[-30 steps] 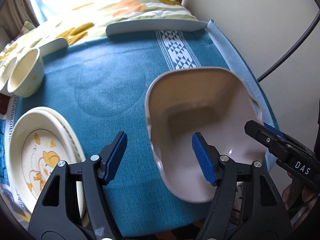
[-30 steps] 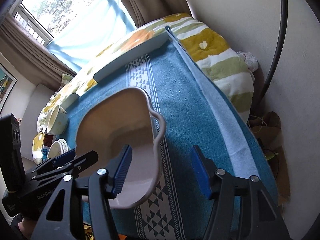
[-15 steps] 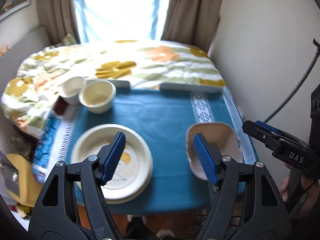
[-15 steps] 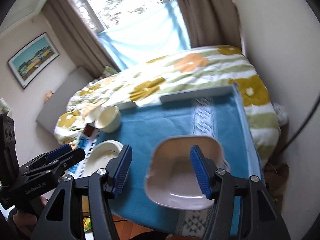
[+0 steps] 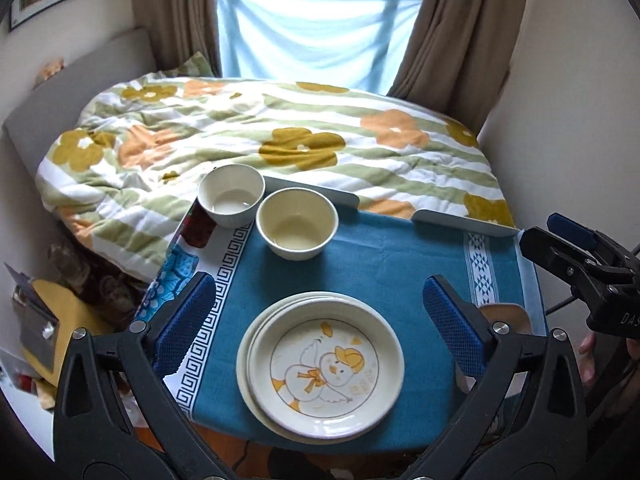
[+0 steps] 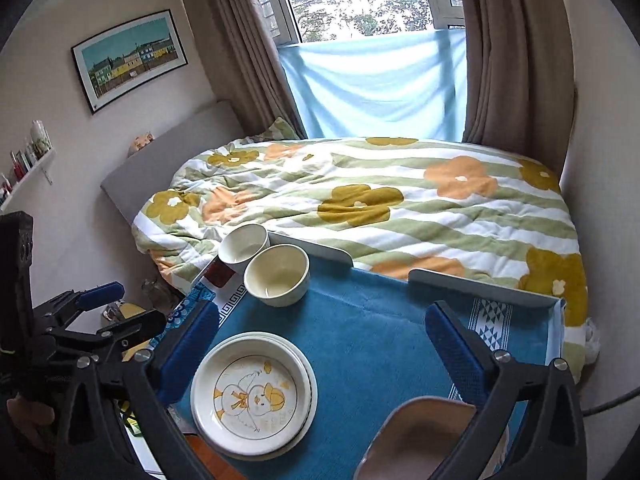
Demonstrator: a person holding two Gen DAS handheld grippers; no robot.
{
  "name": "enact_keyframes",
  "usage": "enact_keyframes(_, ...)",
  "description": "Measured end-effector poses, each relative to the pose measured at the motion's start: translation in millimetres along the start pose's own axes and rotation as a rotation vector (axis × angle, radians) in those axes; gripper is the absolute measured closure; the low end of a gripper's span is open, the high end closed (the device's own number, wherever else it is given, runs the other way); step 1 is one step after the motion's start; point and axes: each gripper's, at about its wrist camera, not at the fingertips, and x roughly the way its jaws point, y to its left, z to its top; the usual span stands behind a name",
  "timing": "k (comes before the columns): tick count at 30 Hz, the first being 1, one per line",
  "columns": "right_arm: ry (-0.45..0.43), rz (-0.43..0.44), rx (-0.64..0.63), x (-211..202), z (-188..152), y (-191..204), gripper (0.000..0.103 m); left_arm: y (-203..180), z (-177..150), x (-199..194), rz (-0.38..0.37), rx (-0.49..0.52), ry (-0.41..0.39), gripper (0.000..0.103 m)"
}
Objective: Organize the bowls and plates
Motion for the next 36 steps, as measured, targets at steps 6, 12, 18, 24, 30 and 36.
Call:
enact_keyframes(6, 0.108, -0.015, 0.05, 71.7, 23.9, 5.3, 0.0, 46.0, 26.1, 65.3, -0.021, -0.054, 0.1, 0.0)
enact_keyframes(12, 0.255, 0.002, 0.137, 151.8, 27.8, 4.3, 0.0, 86.0, 41.2, 134.3, -0.046, -0.1, 0.215, 0.001)
enact_keyframes(18, 0.364, 0.025, 0.213, 218.7, 18.4, 4.8, 0.023, 98.4, 45.3, 198.1, -0.087, -0.097, 0.319, 0.007)
enact_keyframes(24, 0.446, 0.044, 0.314, 262.9, 2.5, -3.6, 0.042, 103.1, 43.6, 247.7, -0.121, -0.117, 0.399, 0.044)
enact_keyframes(30, 0.458, 0.051, 0.35, 276.1, -1.5, -1.8, 0.07, 109.6, 46.3, 266.9, -0.116, -0.138, 0.41, 0.072)
enact_keyframes(36, 0.457, 0.055, 0.363, 282.0, -2.0, 1.5, 0.085, 106.5, 50.5, 272.5, -0.151, -0.123, 0.42, 0.093)
